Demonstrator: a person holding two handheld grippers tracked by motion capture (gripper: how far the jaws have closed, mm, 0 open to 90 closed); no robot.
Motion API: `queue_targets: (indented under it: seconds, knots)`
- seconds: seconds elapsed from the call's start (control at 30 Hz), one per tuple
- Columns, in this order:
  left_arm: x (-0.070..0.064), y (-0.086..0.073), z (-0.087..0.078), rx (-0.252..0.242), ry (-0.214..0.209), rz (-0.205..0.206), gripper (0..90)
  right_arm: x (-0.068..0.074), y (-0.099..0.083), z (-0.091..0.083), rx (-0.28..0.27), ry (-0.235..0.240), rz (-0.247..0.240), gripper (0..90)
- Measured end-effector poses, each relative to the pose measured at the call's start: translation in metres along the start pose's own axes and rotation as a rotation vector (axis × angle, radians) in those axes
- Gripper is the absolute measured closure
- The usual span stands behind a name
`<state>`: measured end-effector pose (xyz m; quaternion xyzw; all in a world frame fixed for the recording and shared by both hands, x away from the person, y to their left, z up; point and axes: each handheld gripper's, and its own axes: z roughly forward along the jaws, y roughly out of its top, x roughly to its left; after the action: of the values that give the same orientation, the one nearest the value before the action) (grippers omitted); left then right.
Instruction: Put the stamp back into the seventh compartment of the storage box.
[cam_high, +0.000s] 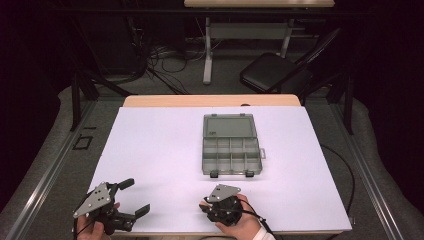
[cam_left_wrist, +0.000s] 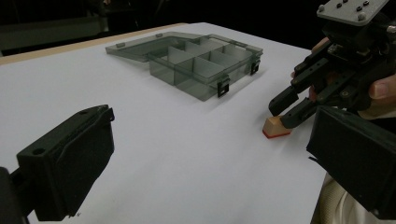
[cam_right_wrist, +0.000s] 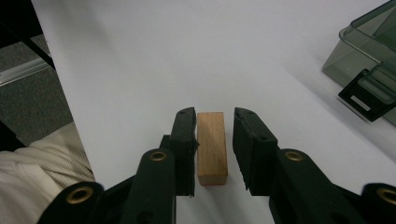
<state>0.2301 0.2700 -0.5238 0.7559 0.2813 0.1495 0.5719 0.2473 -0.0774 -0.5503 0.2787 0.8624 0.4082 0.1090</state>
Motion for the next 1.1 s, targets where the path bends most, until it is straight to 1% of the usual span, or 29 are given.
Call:
queue_targets:
  seconds: [0.27,1.1]
  knots:
    - [0.0001,0.0000,-0.0001,0.000,0.000,0.000,0.5,0.0013,-0.0002,0.0006,0.002,-0.001,-0.013,74.5]
    - [0.0001,0.0001,0.0000,0.002,-0.001,0.001,0.5,0.0015,-0.0007,0.0013,0.001,-0.011,-0.021,76.3]
